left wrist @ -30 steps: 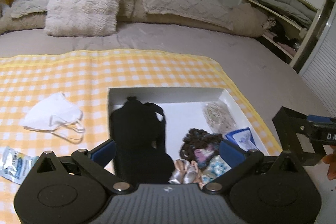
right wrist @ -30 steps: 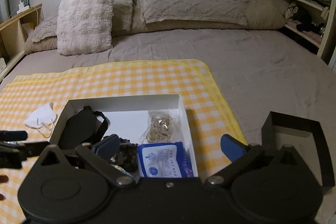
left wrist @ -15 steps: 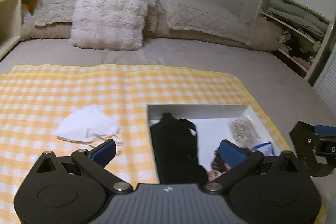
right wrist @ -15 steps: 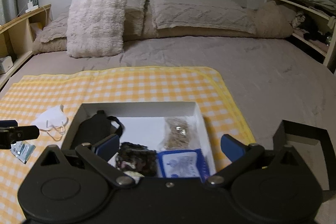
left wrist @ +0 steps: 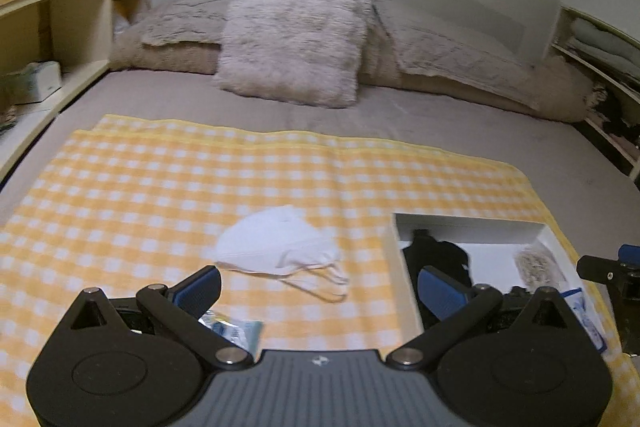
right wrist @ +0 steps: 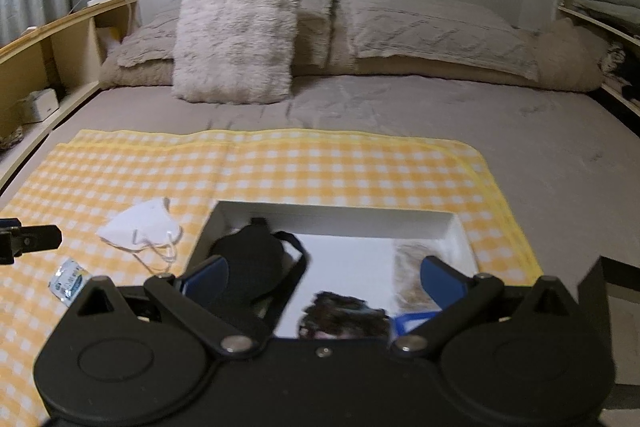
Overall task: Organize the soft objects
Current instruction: 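Withdraw both tools from the box toward the mask and sachet, then grasp the white face mask with the right tool while the left tool approaches the medicine sachet, then grasp the white-blue sachet with the left tool while the right tool lifts the mask, then carry the mask with the right tool while the left tool carries the sachet over the box, then open the right tool to drop the mask while the left tool releases the sachet into the box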
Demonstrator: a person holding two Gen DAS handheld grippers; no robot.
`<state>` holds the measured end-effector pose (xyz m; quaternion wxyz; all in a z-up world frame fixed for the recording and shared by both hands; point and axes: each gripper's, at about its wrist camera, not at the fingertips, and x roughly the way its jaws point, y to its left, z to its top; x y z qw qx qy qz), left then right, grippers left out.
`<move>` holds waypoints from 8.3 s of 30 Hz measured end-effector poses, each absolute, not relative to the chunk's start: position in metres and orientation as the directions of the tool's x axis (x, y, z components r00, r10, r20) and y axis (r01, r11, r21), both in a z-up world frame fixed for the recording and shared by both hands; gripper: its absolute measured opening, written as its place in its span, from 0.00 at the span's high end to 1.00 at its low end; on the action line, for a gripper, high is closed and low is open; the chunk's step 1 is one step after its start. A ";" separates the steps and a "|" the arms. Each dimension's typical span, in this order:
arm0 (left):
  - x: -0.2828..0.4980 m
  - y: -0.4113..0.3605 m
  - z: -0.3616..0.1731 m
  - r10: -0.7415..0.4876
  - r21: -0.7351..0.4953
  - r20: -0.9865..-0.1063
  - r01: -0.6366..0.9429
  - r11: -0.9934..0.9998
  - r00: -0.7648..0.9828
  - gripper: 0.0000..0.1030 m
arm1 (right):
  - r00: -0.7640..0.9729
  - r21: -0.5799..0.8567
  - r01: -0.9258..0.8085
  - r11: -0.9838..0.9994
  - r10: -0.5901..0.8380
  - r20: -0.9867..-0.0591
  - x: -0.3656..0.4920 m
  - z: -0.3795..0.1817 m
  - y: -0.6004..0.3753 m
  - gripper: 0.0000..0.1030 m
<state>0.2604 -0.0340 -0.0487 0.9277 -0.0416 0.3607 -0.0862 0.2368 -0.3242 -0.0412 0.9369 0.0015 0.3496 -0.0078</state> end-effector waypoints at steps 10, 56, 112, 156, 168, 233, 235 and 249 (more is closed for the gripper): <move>0.258 0.022 -0.055 -0.125 -0.129 -0.678 0.050 0.990 0.724 0.00 | 0.747 0.029 -0.065 0.997 0.068 -0.661 0.263 -0.048 -0.273 0.00; 0.333 0.011 -0.188 -0.044 0.128 -0.886 0.332 0.935 0.462 0.00 | 0.570 -0.178 -0.536 0.825 0.199 -0.797 0.384 -0.169 -0.119 0.30; 0.318 0.077 -0.156 -0.074 0.034 -0.886 0.222 0.975 0.459 0.06 | 0.348 0.039 -0.573 0.819 0.286 -0.893 0.369 -0.181 -0.100 0.85; 0.277 0.060 -0.075 -0.022 0.014 -0.760 0.050 0.999 0.649 0.31 | 0.584 0.025 -0.427 0.904 0.297 -0.756 0.326 -0.089 -0.156 0.91; 0.268 0.022 -0.051 -0.127 -0.052 -0.687 0.126 0.991 0.716 0.31 | 0.697 0.033 -0.328 0.944 0.265 -0.666 0.295 -0.040 -0.223 0.91; 0.377 -0.194 -0.125 -0.527 -0.408 -0.523 0.346 0.845 0.670 0.30 | 0.723 0.243 0.315 0.917 -0.066 -0.688 0.306 -0.074 -0.407 0.26; 0.381 -0.205 -0.133 -0.541 -0.414 -0.527 0.358 0.837 0.655 0.30 | 0.731 0.240 0.319 0.917 -0.077 -0.679 0.303 -0.071 -0.410 0.26; 0.376 -0.268 -0.189 -0.606 -0.424 -0.668 0.448 0.787 0.432 0.12 | 0.724 0.250 0.352 0.902 -0.093 -0.684 0.291 -0.075 -0.438 0.26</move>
